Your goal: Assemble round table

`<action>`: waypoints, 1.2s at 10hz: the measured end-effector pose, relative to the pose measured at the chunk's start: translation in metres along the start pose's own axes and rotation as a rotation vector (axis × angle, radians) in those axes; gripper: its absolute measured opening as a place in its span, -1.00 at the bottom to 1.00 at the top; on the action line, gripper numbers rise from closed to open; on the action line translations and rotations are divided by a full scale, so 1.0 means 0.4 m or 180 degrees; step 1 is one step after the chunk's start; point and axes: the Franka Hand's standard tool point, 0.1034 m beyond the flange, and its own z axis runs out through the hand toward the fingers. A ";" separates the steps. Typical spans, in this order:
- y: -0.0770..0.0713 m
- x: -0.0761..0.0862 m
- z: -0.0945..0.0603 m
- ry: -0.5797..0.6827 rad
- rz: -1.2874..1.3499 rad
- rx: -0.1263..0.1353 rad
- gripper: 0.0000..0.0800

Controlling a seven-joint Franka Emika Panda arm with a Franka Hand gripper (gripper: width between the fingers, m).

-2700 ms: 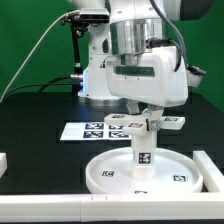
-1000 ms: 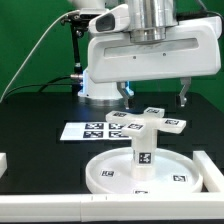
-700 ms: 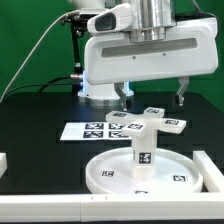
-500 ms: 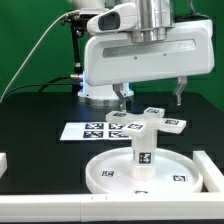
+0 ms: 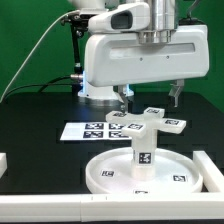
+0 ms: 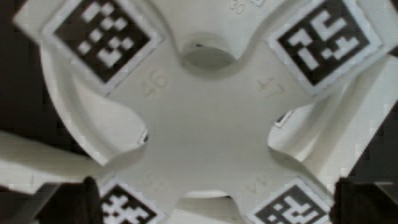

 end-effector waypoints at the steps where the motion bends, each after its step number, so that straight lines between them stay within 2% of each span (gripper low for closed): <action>1: 0.006 -0.006 0.007 -0.0058 0.0075 0.0015 0.62; 5: -0.006 -0.021 0.036 -0.0136 0.0144 0.0025 0.62; 9: 0.009 -0.024 0.058 -0.0046 0.0135 -0.0030 0.62; 11: 0.009 -0.024 0.058 -0.0045 0.0206 -0.0027 0.61; 12: 0.009 -0.024 0.058 -0.0045 0.0205 -0.0027 0.22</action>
Offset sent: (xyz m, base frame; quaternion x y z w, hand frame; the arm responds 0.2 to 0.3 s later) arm -0.0126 0.0056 -0.0129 -0.0062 -0.0127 0.0164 0.9998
